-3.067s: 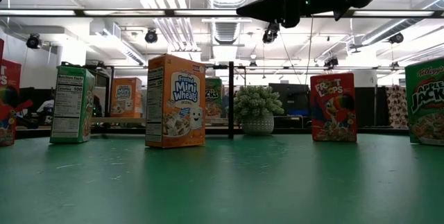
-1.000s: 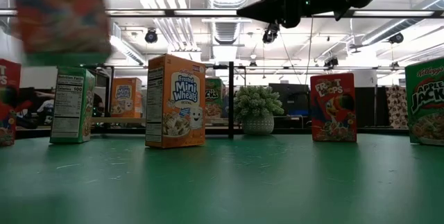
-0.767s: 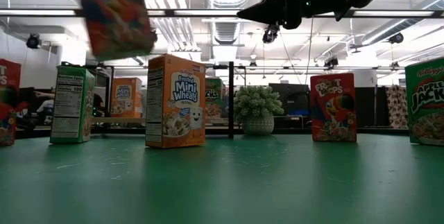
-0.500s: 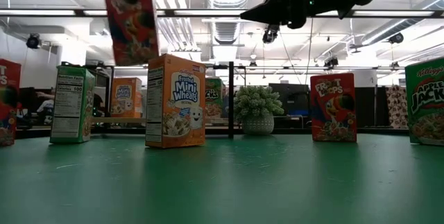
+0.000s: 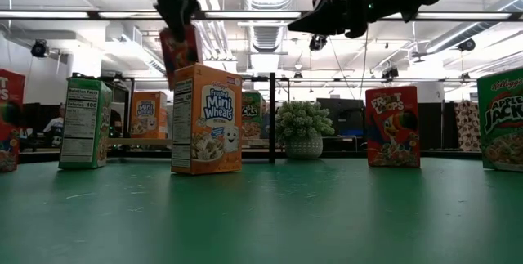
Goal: Stack cereal on shelf
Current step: Put the bottom red cereal box on the shelf
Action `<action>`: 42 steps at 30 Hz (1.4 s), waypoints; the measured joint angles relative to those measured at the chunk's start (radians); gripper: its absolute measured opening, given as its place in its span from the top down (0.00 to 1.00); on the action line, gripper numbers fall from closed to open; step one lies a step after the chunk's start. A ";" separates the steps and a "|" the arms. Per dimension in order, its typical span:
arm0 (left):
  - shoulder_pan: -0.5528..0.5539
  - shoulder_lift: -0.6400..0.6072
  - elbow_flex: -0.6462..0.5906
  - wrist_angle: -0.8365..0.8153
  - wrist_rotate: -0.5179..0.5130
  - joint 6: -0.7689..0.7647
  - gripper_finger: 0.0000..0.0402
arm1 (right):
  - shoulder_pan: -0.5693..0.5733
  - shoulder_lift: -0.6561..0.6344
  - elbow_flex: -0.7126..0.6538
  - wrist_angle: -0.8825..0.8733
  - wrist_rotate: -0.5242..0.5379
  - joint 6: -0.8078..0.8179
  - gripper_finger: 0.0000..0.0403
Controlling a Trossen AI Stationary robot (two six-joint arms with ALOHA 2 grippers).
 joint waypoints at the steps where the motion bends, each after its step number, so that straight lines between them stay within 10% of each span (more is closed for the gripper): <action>1: 0.032 0.006 0.000 0.023 0.020 0.036 0.59 | -0.003 0.000 0.000 -0.001 0.000 0.000 0.98; 18: 0.342 0.261 0.009 0.144 0.078 0.371 0.59 | -0.030 0.001 0.000 -0.019 0.000 0.019 0.98; 42: 0.367 0.279 0.009 0.215 0.166 0.349 0.59 | -0.030 0.001 -0.001 -0.019 0.000 0.019 0.98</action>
